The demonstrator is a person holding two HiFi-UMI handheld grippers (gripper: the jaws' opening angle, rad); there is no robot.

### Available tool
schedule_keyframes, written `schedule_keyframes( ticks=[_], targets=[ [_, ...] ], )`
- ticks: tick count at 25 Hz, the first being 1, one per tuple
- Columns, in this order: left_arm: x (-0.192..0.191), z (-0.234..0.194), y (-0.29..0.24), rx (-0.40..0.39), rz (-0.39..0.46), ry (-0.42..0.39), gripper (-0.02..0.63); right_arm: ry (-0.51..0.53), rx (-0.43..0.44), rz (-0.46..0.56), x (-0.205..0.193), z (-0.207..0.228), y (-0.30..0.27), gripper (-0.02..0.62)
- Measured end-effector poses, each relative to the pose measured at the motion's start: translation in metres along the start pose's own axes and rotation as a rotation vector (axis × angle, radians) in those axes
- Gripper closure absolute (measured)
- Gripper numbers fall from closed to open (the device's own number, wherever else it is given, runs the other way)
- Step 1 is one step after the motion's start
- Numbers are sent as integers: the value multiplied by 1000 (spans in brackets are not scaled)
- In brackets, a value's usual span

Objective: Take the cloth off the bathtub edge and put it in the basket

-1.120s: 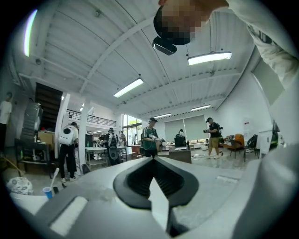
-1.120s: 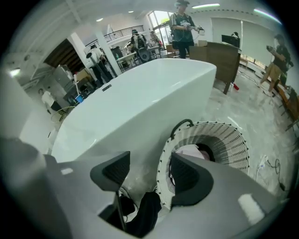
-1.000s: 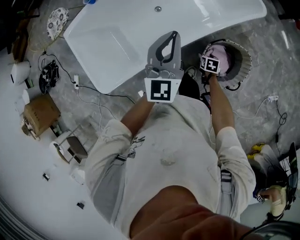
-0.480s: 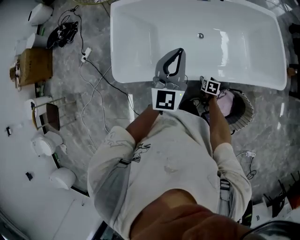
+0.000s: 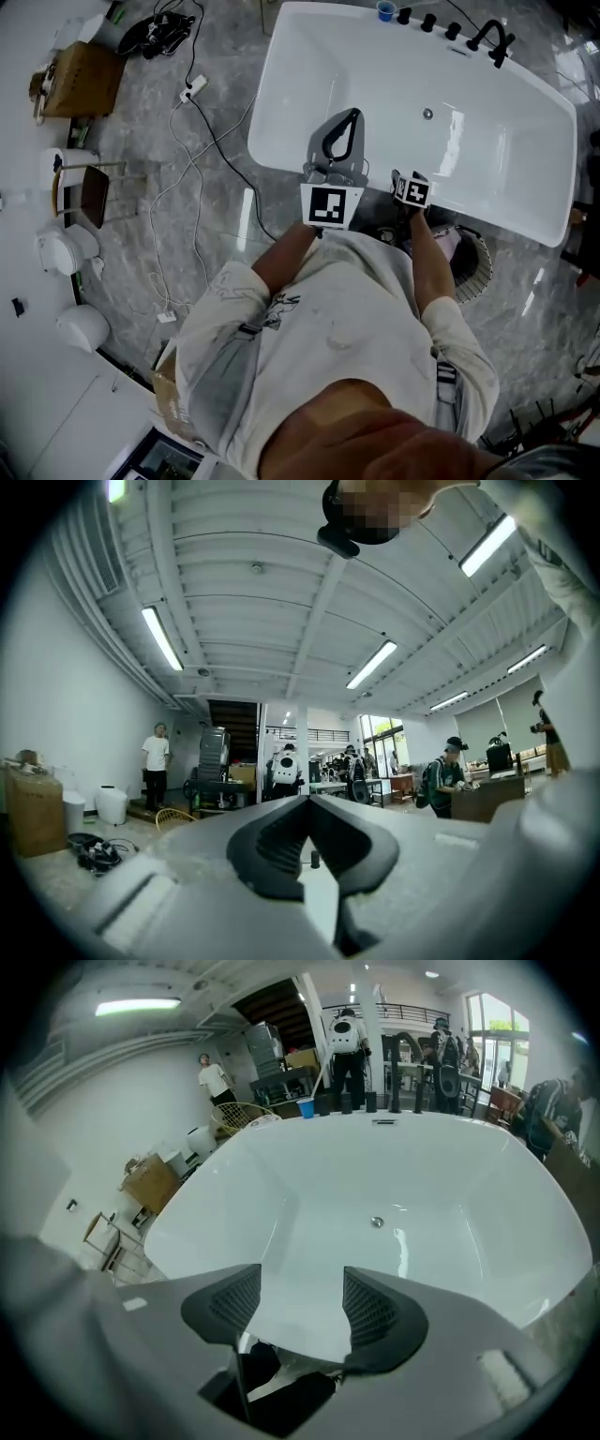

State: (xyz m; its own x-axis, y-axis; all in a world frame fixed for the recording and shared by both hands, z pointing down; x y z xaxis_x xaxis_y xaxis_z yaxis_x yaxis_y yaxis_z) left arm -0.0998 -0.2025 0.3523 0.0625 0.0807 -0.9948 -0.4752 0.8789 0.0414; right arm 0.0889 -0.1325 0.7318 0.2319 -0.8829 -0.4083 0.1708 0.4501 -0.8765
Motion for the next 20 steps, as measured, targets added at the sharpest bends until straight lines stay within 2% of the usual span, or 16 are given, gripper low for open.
schedule_keyframes(
  ticks=[6, 8, 14, 17, 20],
  targets=[
    [0, -38, 6, 21, 0, -17, 604, 19, 49, 71, 26, -41, -1, 316],
    [0, -47, 7, 13, 4, -47, 604, 33, 67, 118, 39, -55, 6, 316],
    [10, -64, 7, 29, 11, -16, 604, 117, 100, 273, 86, -85, 36, 318],
    [11, -73, 7, 17, 12, -61, 604, 101, 120, 362, 110, -97, 62, 318],
    [15, -84, 10, 24, 7, -65, 604, 94, 143, 443, 133, -116, 93, 318]
  ],
)
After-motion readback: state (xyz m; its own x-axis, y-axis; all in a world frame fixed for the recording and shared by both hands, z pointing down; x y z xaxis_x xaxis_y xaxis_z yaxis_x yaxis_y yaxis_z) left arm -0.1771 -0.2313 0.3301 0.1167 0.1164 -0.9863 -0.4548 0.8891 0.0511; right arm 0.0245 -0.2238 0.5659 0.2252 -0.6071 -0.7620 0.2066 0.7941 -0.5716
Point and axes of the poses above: the fingertips, and each gripper's own axes: y backward along the fingers, z to its right, x out of its top, the point moved 4 cm from there along y, backward along the fingers, and after that the axes turned 6 degrees about -y, right-handed, at the moved point
